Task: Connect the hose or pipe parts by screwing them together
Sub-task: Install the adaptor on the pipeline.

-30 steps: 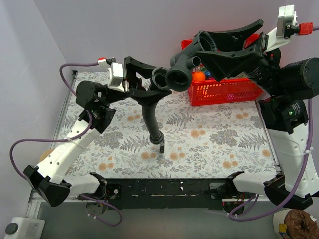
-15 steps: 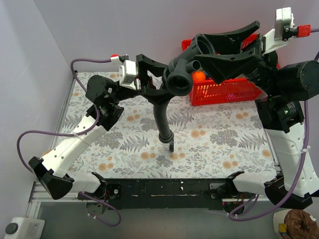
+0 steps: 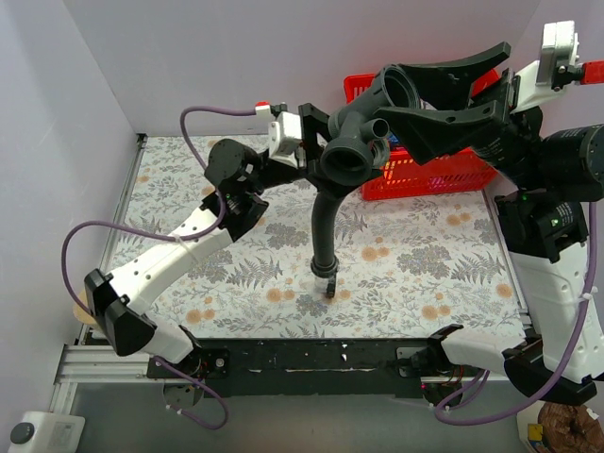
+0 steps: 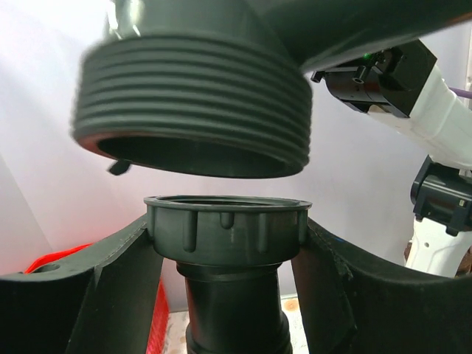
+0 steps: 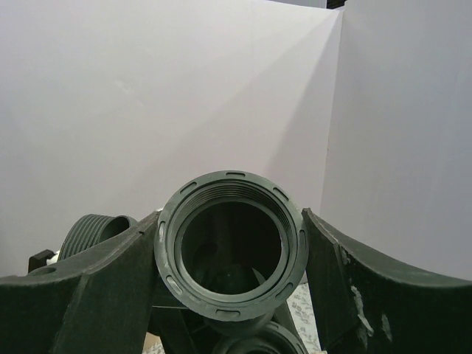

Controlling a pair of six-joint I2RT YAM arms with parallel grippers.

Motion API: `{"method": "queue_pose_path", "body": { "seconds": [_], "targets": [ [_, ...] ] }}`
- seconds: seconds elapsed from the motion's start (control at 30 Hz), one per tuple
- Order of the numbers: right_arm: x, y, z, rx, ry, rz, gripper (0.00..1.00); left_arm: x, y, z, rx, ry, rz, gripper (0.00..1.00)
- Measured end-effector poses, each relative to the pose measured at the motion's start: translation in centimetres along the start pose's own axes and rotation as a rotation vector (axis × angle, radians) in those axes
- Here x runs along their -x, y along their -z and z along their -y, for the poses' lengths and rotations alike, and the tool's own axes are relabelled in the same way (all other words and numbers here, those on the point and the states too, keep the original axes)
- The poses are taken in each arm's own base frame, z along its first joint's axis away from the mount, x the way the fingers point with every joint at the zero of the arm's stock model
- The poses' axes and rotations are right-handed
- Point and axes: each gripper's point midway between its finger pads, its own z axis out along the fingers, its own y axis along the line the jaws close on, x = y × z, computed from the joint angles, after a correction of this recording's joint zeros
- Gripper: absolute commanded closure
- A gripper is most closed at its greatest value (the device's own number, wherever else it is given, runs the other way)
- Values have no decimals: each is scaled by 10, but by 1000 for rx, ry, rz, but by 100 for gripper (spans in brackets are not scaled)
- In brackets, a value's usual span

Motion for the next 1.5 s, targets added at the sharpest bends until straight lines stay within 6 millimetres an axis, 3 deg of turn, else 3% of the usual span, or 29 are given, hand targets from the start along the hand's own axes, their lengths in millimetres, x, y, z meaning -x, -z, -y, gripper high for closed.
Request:
{"method": "queue_pose_path", "body": {
  "seconds": [0.2,0.37,0.43,0.57,0.7,0.87,1.03,1.3,1.5],
  "targets": [
    [14,2,-3,-11,34,26,99,-15,-30,6,-28,23,41,71],
    [23,3,-8,-4,53,44,99,-14,-41,3,-7,20,79,75],
    [23,3,-8,-5,54,43,99,-15,-34,3,24,15,85,76],
    [9,7,-3,-22,38,20,99,-26,1,9,97,32,45,76],
    [-17,12,8,-58,2,-25,99,-26,39,12,162,36,22,76],
    [-56,18,22,-91,-71,-91,99,-15,64,5,224,19,32,76],
    [-76,18,28,-100,-139,-104,99,-15,69,4,235,29,33,71],
    [-66,15,18,-47,-180,-58,99,-14,65,3,226,32,61,67],
    [-74,15,17,-32,-209,-61,99,-23,60,-3,223,37,51,67]
  ]
}}
